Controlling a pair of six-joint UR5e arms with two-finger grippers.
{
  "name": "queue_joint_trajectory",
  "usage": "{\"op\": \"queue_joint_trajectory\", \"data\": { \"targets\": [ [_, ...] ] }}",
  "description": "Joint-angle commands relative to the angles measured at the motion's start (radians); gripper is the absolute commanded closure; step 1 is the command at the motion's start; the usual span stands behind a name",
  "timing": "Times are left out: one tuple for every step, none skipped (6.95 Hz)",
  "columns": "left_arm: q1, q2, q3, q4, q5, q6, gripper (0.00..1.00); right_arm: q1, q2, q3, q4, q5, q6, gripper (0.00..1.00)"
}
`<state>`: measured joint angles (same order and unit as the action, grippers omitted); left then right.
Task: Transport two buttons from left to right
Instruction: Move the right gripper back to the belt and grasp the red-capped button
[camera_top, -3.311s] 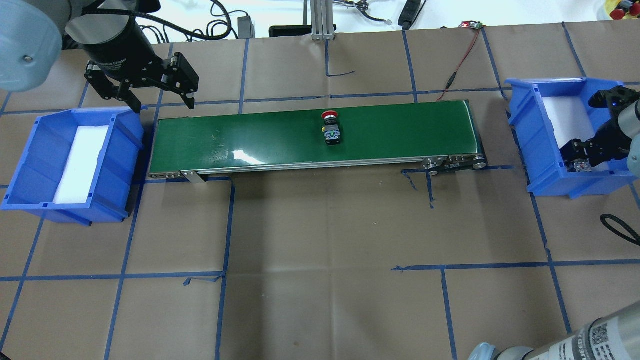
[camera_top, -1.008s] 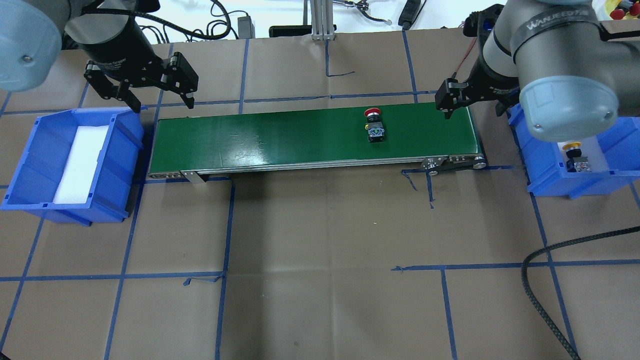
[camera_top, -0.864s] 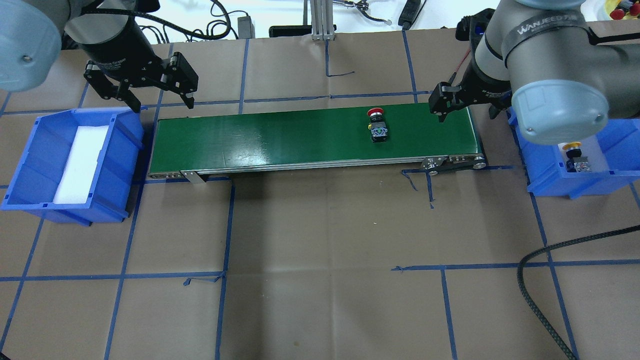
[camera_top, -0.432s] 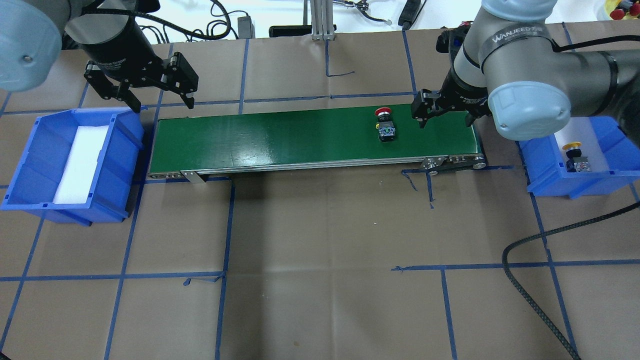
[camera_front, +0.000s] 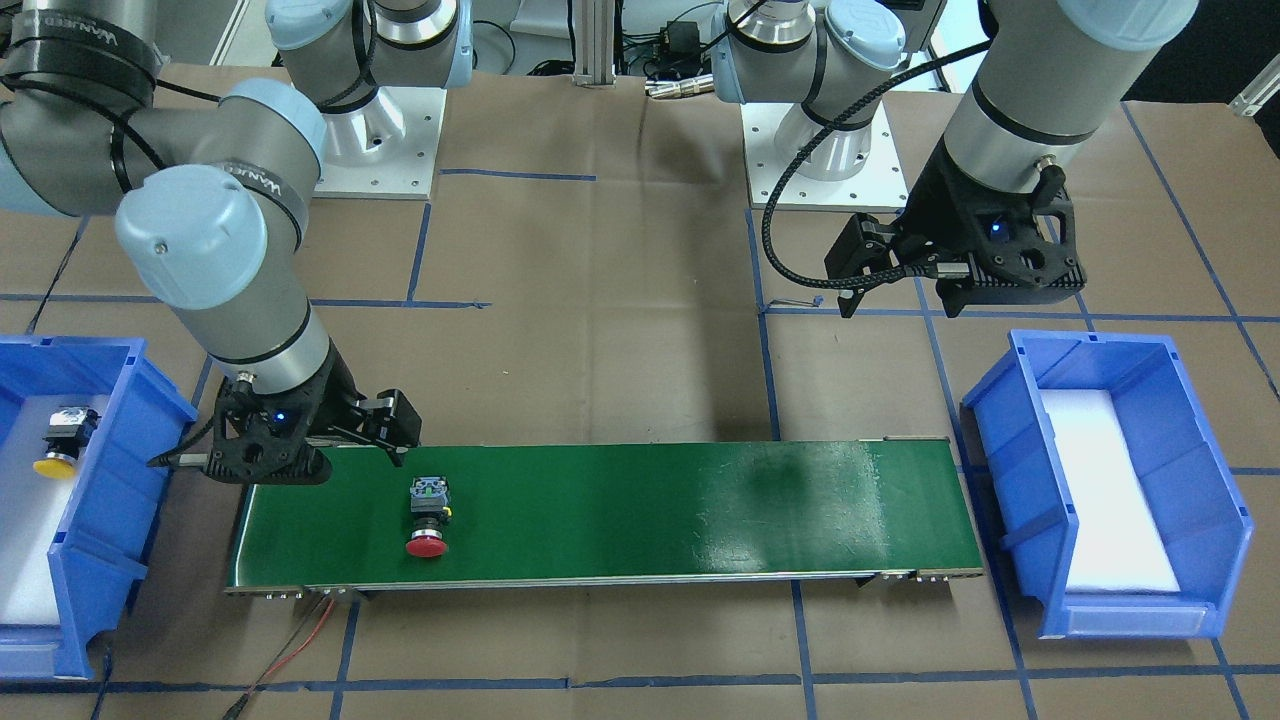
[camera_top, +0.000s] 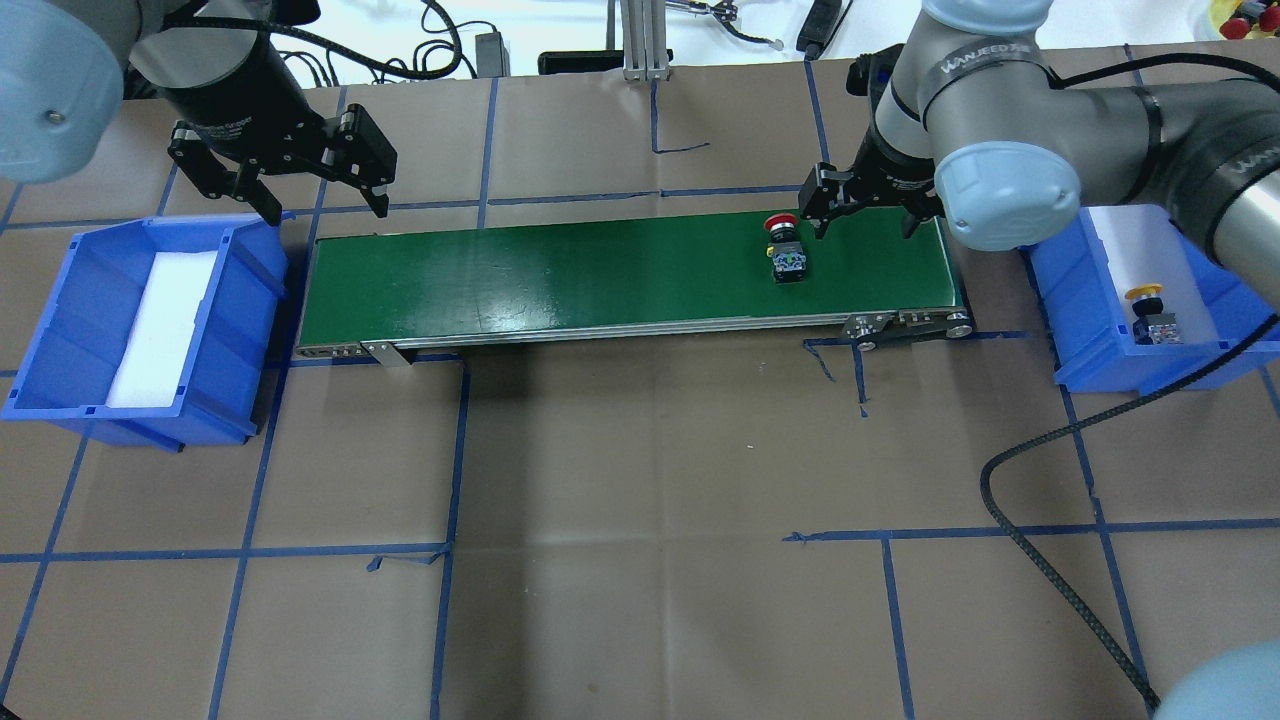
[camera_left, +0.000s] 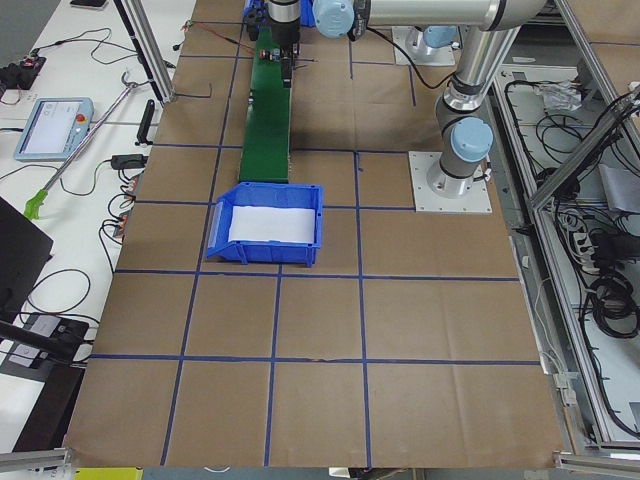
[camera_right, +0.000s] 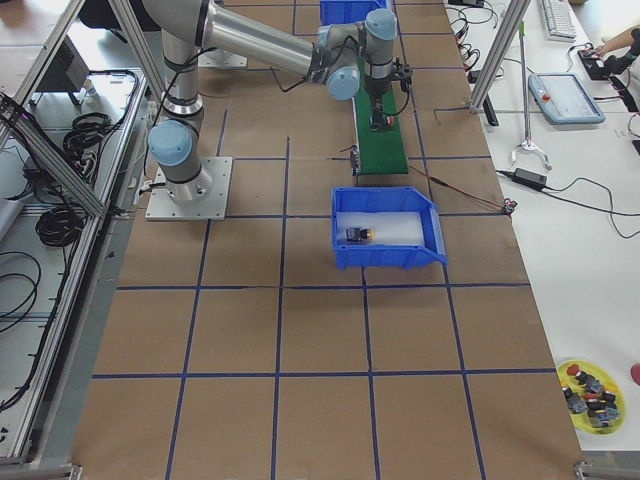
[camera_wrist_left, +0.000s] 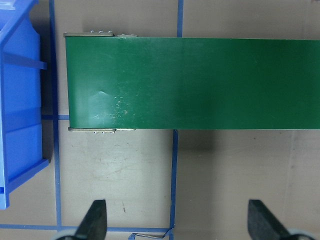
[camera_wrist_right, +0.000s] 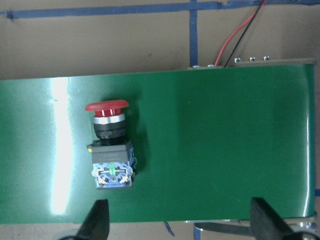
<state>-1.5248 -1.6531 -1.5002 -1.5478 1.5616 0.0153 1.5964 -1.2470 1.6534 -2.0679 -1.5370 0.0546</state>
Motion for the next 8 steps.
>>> {"op": "queue_joint_trajectory", "data": {
  "targets": [
    [0.000,0.001,0.000,0.000,0.000,0.000,0.00,0.016,0.086,-0.056,-0.023,-0.006,0.039,0.00],
    [0.000,0.001,0.000,0.000,0.000,0.000,0.00,0.017,0.118,-0.058,-0.026,-0.003,0.050,0.01],
    [0.000,0.001,0.000,0.000,0.000,0.000,0.00,0.016,0.144,-0.058,-0.027,0.000,0.059,0.01],
    [0.000,0.001,0.000,0.000,0.000,0.000,0.00,0.016,0.165,-0.057,-0.027,0.000,0.059,0.01],
    [0.000,0.001,0.000,0.000,0.000,0.000,0.00,0.016,0.173,-0.058,-0.026,0.000,0.059,0.10],
    [0.000,0.001,0.000,0.000,0.000,-0.001,0.00,0.016,0.167,-0.063,-0.024,-0.014,0.050,0.54],
    [0.000,0.001,0.000,0.000,0.000,-0.001,0.00,0.014,0.158,-0.072,-0.011,-0.017,0.047,0.91],
    [0.000,0.001,0.000,0.000,0.000,0.000,0.00,0.014,0.149,-0.075,-0.009,-0.017,0.042,0.95]
  ]
}}
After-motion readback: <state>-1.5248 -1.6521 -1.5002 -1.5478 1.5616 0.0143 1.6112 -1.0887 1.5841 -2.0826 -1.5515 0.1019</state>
